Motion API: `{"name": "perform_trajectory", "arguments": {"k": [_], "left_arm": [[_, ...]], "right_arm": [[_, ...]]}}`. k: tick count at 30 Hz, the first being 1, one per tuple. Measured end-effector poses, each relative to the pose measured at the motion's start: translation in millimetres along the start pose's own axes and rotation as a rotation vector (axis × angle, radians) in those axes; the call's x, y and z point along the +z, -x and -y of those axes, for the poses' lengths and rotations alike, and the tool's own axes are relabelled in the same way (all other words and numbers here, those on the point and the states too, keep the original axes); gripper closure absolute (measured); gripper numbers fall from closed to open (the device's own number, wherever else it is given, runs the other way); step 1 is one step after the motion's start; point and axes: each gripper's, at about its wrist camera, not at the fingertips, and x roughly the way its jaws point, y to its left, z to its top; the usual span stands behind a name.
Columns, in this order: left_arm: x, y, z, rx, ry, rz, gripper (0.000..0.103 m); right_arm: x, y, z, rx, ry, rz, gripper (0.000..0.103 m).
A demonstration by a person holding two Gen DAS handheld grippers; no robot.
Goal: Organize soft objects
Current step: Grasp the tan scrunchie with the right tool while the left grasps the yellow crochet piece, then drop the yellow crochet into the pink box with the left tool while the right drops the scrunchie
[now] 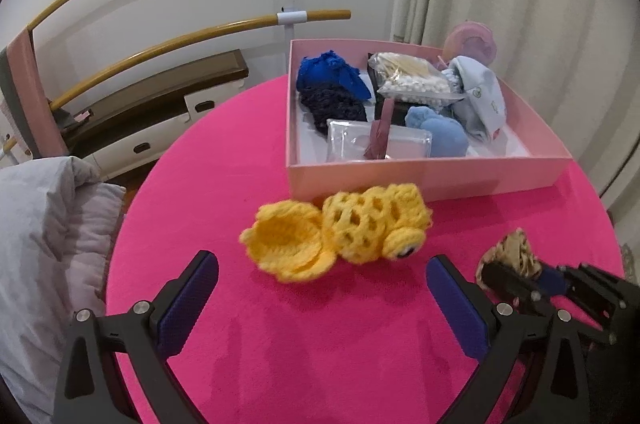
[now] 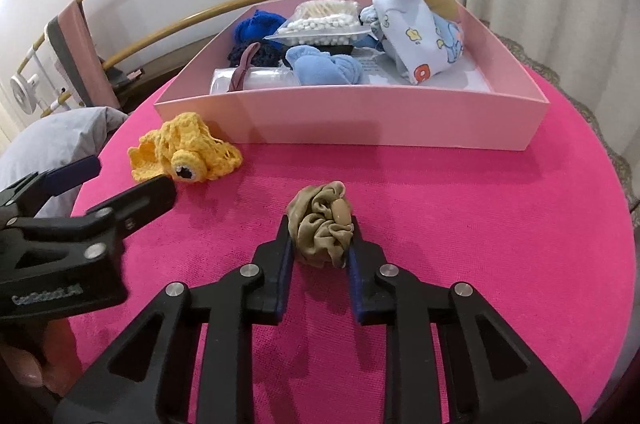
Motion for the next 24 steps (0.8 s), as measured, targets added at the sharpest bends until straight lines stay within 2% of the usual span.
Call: {"name": "perform_trajectory", "arguments": {"k": [6, 7, 8, 12, 14, 17, 20, 24], "left_arm": [[10, -29, -1, 0.001, 0.048, -0.033, 0.001], [11, -35, -1, -0.001, 0.049, -0.048, 0.004], [11, -40, -1, -0.011, 0.049, -0.066, 0.013], [10, -49, 3, 0.006, 0.02, -0.075, 0.028], [10, -47, 0, 0.006, 0.029, -0.071, 0.048], [10, -43, -13, -0.018, 0.057, -0.076, 0.07], [9, -39, -21, -0.036, 0.065, -0.078, 0.085], [4, -26, -31, -0.054, 0.073, -0.077, 0.089]], "right_arm": [[0, -1, 1, 0.002, -0.006, -0.001, 0.081], [0, -1, 1, 0.002, -0.005, -0.001, 0.081], [0, -1, 1, 0.002, -0.005, -0.001, 0.081], [0, -1, 1, 0.004, -0.001, -0.003, 0.081], [0, -2, 0, 0.003, -0.002, -0.004, 0.081], [-1, -1, 0, 0.004, -0.008, -0.004, 0.081], [-2, 1, 1, 0.006, -0.024, -0.004, 0.081], [-4, 7, 3, 0.002, -0.032, 0.001, 0.082]]}}
